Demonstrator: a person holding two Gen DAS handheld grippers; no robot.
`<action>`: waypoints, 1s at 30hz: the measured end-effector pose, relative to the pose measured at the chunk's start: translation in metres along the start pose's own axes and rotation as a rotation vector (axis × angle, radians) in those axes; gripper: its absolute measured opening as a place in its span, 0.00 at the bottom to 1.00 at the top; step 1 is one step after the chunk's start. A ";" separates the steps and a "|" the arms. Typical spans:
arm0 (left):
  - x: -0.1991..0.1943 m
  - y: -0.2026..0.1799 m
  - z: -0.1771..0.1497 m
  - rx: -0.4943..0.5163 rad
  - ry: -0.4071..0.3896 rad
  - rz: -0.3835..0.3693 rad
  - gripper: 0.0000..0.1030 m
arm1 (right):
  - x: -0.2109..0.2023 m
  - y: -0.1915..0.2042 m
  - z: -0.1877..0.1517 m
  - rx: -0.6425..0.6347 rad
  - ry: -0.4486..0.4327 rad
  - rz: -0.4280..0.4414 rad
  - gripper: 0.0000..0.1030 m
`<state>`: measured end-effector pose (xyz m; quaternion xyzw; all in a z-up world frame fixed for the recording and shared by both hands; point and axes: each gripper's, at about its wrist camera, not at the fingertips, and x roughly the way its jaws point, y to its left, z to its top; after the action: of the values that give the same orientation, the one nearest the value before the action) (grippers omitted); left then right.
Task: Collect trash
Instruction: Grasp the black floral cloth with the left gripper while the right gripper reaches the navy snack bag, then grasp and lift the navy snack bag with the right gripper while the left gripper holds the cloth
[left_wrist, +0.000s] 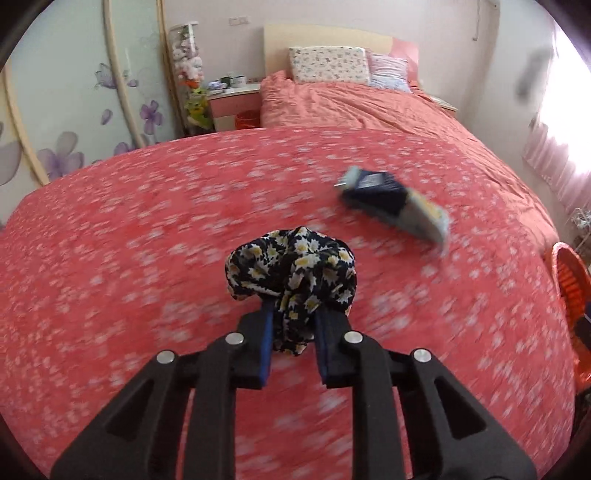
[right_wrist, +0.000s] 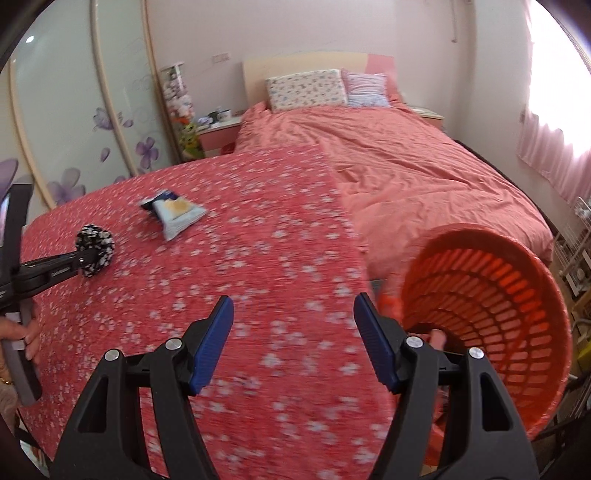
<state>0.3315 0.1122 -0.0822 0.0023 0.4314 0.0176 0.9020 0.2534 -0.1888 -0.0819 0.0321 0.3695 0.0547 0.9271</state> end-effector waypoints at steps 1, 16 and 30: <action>-0.003 0.008 -0.004 0.000 -0.001 0.012 0.22 | 0.002 0.006 0.000 -0.010 0.004 0.007 0.65; 0.018 0.026 -0.006 -0.033 0.006 0.036 0.30 | 0.061 0.075 0.038 -0.027 0.055 0.092 0.65; 0.020 0.032 -0.006 -0.065 0.006 -0.001 0.30 | 0.135 0.133 0.082 -0.152 0.117 0.010 0.62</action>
<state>0.3383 0.1447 -0.1010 -0.0270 0.4332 0.0311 0.9004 0.3971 -0.0411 -0.1013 -0.0395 0.4174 0.0891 0.9035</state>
